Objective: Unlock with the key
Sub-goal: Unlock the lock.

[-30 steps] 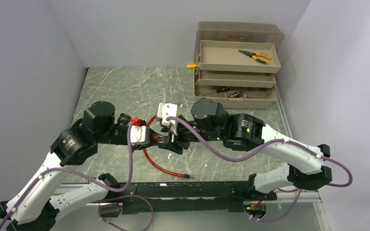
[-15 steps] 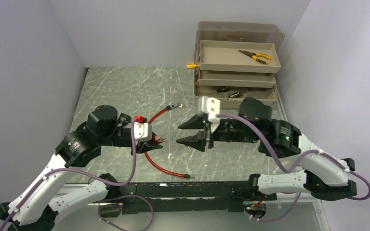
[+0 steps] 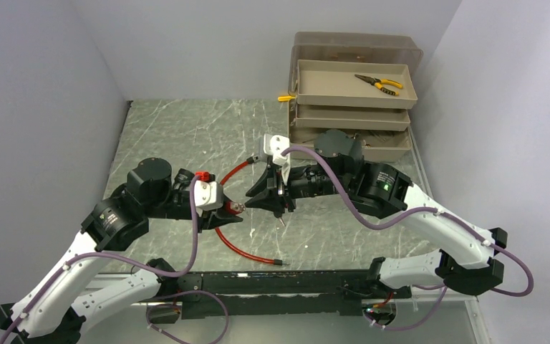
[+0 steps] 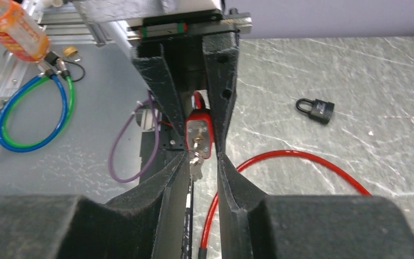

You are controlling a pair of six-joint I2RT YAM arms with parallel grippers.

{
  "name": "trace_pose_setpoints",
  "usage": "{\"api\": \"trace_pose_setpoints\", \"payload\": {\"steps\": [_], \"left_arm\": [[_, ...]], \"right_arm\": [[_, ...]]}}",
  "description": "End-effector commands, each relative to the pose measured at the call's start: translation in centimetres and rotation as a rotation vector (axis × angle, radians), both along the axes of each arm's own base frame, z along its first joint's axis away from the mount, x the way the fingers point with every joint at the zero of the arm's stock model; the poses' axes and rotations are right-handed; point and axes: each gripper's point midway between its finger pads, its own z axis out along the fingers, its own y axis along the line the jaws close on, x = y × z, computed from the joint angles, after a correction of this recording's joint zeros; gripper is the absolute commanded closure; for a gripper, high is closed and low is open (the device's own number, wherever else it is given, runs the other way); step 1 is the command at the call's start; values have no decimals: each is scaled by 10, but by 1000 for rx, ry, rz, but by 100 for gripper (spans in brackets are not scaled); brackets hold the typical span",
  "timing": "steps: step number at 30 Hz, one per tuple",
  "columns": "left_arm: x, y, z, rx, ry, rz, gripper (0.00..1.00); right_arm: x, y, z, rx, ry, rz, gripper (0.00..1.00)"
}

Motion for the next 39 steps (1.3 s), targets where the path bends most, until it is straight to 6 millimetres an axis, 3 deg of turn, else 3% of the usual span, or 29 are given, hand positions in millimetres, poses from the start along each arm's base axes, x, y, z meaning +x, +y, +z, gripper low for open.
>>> {"api": "trace_pose_setpoints", "payload": {"steps": [1,5,13,24,29,39], "left_arm": [[-4,-2,13,-52,-28,-24,100],[-5,-2,14,-55,-31,-25,100],[-5,-2,18,-66,-35,-26,100],[-8,0,22,-78,-36,-37,100],[-8,-1,23,-83,-34,-39,100],[-7,-1,26,-88,-36,-40,100]], "right_arm": [[-16,-1,35,96,-16,90,73],[-23,2,33,79,8,141,71],[-18,11,22,26,31,142,72],[-6,14,12,-27,21,87,81],[-4,11,12,-30,15,76,100],[2,6,12,-56,-7,39,100]]}}
